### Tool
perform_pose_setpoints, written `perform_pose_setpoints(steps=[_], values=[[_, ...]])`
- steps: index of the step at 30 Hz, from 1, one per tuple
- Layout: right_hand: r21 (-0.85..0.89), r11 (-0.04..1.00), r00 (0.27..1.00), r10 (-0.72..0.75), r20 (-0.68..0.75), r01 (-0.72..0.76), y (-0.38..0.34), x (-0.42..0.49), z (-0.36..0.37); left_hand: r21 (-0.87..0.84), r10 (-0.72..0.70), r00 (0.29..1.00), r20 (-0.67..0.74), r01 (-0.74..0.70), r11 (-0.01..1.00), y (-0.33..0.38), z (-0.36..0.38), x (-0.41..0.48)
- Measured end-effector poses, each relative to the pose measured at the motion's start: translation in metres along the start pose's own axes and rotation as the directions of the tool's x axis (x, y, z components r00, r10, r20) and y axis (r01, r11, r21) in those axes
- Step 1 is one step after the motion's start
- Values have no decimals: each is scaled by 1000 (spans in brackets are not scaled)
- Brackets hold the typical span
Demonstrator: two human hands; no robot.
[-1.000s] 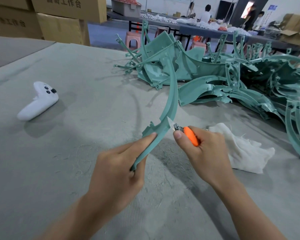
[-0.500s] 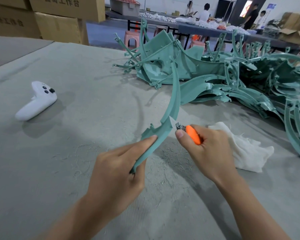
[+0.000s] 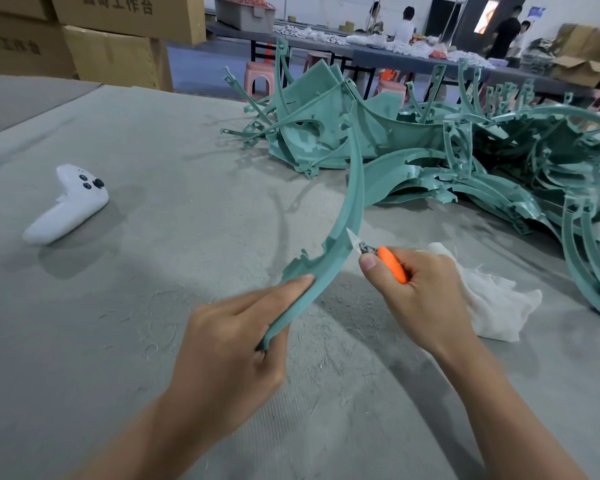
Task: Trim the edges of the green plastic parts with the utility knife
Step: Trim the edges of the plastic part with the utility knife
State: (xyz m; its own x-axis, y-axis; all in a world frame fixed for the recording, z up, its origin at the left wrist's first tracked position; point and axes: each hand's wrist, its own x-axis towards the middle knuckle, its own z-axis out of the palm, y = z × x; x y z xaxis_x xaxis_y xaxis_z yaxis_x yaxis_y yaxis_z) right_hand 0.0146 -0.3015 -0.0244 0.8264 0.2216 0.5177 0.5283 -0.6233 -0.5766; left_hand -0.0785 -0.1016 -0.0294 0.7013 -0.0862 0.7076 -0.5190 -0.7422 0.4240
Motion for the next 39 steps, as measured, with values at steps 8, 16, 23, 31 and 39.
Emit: perform_pose_setpoints(steps=[8, 16, 23, 31, 39], values=[[-32, 999, 999, 32, -23, -32, 2, 1, 1, -56, 17, 999, 44, -14, 998, -2, -2, 0], [-3, 999, 996, 49, -75, -49, 11, 4, -2, -97, 84, 993, 84, -76, 992, -1, -5, 2], [-8, 995, 988, 98, -122, -100, 17, 7, -11, -127, 136, 981, 140, -118, 985, -1, -9, 3], [-61, 987, 970, 133, -202, -148, 29, 10, -19, -168, 189, 959, 213, -155, 974, 0, -13, 6], [-35, 977, 933, 191, -303, -211, 40, 17, -32, -206, 225, 952, 209, -182, 961, 0, -11, 9]])
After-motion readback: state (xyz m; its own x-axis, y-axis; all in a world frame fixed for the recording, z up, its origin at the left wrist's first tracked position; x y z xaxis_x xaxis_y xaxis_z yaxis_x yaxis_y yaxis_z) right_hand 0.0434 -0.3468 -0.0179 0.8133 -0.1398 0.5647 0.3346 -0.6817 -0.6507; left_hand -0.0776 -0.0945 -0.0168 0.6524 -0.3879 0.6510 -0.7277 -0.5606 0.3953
